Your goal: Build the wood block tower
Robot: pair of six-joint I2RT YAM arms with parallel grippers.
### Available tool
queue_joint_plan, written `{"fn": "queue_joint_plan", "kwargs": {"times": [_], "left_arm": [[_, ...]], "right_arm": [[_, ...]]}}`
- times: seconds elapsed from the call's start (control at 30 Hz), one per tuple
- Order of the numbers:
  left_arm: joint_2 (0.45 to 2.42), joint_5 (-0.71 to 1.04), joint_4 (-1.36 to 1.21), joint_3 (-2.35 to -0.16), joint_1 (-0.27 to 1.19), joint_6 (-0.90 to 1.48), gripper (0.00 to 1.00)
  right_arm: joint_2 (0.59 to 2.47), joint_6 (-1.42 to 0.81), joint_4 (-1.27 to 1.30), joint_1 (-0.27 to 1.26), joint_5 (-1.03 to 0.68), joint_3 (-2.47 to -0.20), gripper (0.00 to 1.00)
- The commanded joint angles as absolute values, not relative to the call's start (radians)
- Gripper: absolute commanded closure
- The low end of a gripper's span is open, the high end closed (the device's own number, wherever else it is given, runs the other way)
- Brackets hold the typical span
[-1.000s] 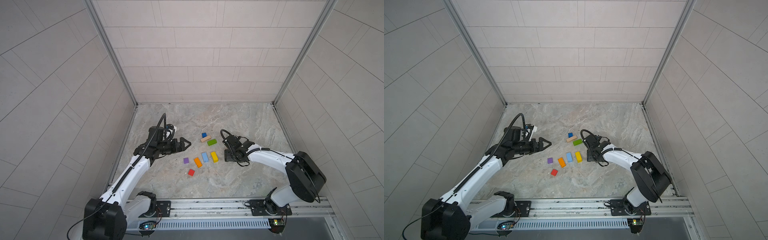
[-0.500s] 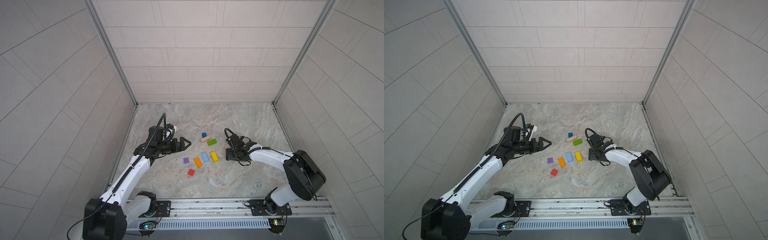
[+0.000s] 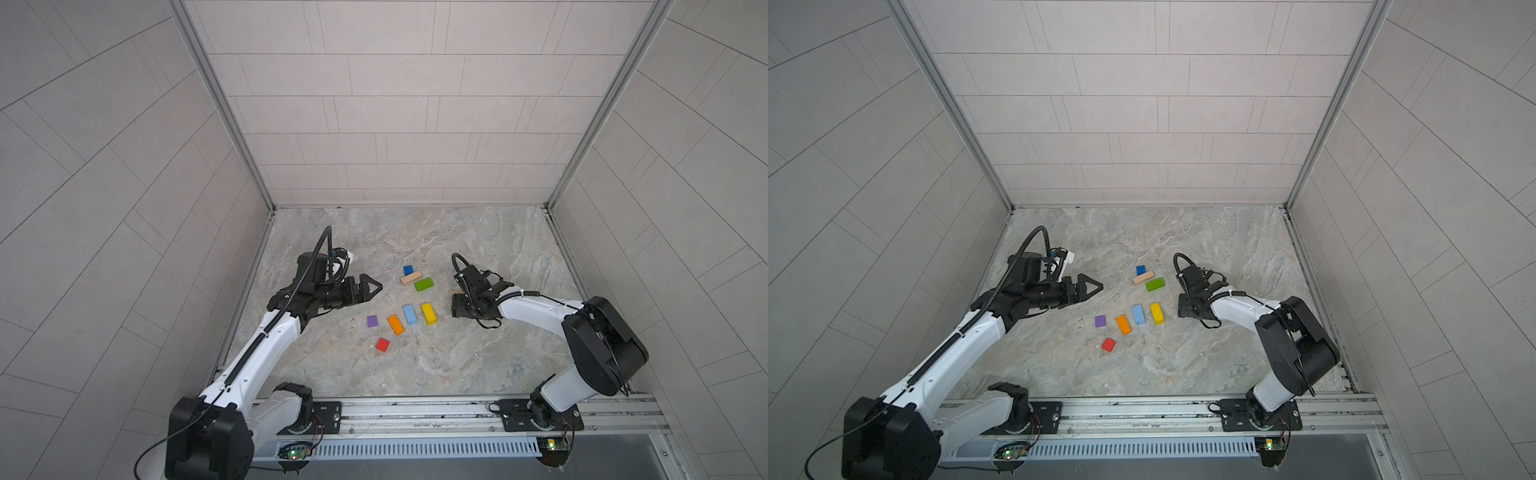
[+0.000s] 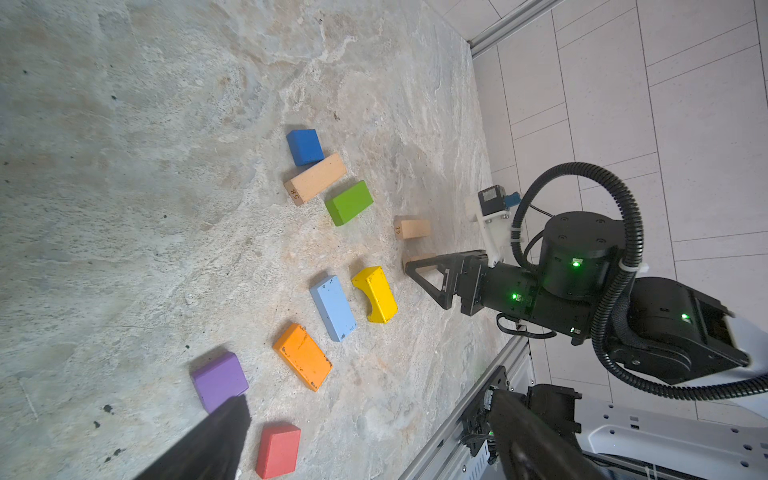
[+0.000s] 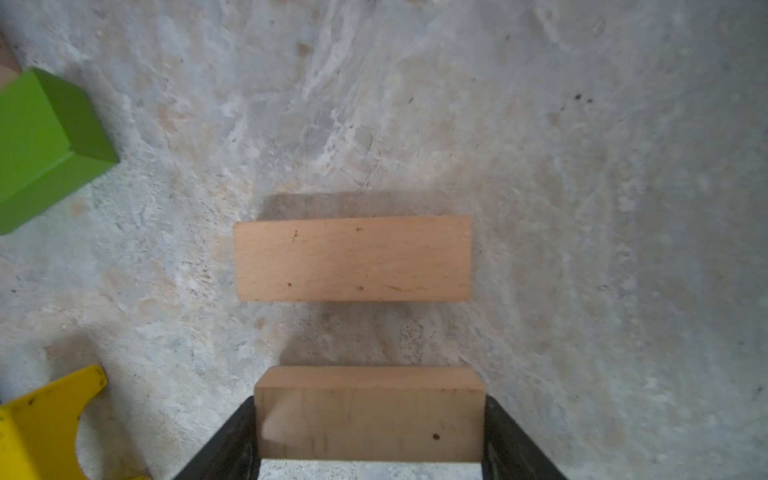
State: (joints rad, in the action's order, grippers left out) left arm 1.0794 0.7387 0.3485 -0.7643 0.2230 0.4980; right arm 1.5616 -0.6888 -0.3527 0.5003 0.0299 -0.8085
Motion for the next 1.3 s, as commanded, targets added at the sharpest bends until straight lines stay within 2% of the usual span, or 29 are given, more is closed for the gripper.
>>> {"fn": "queue_joint_plan", "kwargs": {"times": [0.0, 0.47, 1.27], "left_arm": [[1.076, 0.748, 0.334, -0.754, 0.228, 0.497, 0.02], [1.072, 0.743, 0.333, -0.754, 0.228, 0.494, 0.02], [1.065, 0.739, 0.333, -0.751, 0.227, 0.494, 0.02]], "right_arm": [[1.583, -0.673, -0.345, 0.492, 0.031, -0.826, 0.29], [1.654, -0.634, -0.374, 0.488, 0.048, -0.888, 0.28], [1.652, -0.646, -0.385, 0.488, 0.07, -0.907, 0.25]]}}
